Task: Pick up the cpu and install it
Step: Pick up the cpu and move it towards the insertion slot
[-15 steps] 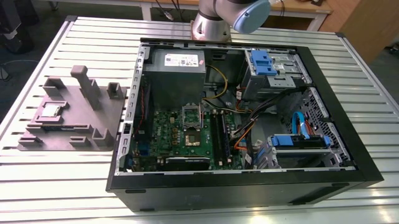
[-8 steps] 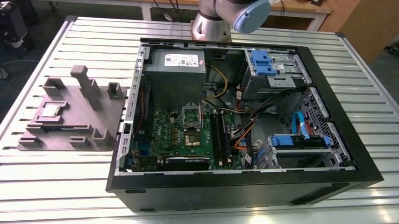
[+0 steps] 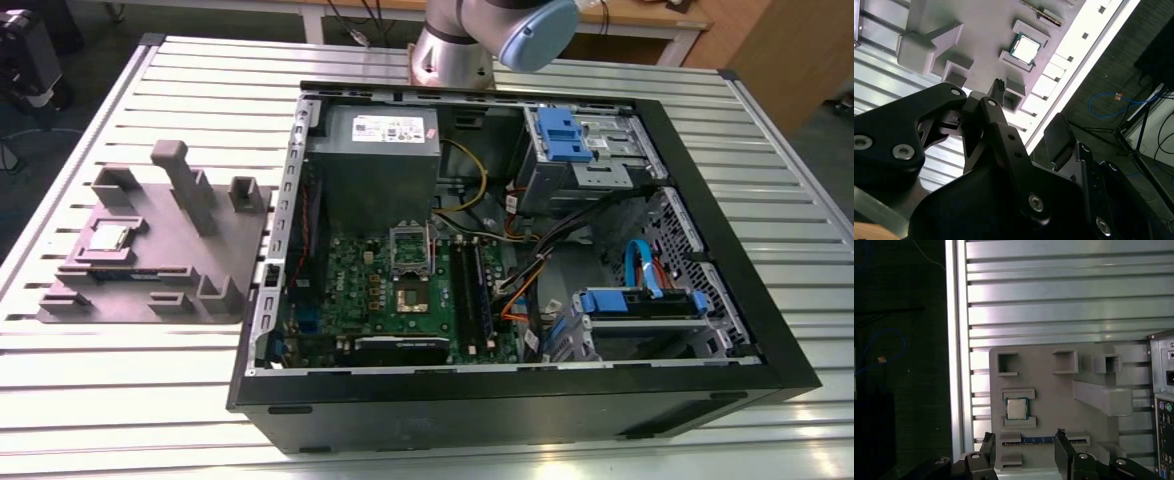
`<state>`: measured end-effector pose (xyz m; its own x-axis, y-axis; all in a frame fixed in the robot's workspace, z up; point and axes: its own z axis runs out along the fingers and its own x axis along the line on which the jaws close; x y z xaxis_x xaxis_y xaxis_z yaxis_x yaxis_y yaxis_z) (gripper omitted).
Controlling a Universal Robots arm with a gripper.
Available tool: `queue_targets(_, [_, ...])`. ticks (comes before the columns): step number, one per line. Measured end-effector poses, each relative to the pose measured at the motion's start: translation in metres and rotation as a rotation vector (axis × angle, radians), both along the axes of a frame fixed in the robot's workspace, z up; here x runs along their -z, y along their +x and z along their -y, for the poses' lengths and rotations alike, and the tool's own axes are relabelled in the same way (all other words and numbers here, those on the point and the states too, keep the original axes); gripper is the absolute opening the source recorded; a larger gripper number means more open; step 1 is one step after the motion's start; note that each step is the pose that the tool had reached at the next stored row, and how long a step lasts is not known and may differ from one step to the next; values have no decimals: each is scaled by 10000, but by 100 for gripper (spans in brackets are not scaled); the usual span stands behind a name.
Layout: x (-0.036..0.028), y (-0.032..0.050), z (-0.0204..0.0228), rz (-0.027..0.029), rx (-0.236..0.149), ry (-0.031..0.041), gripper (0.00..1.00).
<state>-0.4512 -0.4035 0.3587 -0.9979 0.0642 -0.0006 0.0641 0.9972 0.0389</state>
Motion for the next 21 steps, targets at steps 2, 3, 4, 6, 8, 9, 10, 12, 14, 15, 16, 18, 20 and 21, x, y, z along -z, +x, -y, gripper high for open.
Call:
queue_targets(2, [3,0,0,0,0,0,59])
queue_targets(3, [10,0,0,2,0,2,59])
queue_targets(4, [18,-3,1,3,0,1,59])
queue_targets(6, [46,-3,1,-1,-2,0,59])
queue_targets(8, [82,-5,0,-4,-13,0,59])
queue_targets(9, [100,-9,0,-6,-78,0,59])
queue_targets(10, [119,-10,0,-8,-181,0,59])
queue_targets(12, [149,-12,0,-20,-316,1,59])
queue_targets(14, [165,-12,0,-47,-331,-1,59])
queue_targets(15, [166,-12,0,-48,-332,-1,59])
queue_targets(16, [168,-12,0,-49,-333,-1,59])
queue_targets(18, [171,-12,1,-47,-334,0,59])
queue_targets(20, [182,-12,1,-47,-334,0,59])
queue_targets(21, [196,-12,1,-47,-334,0,59])
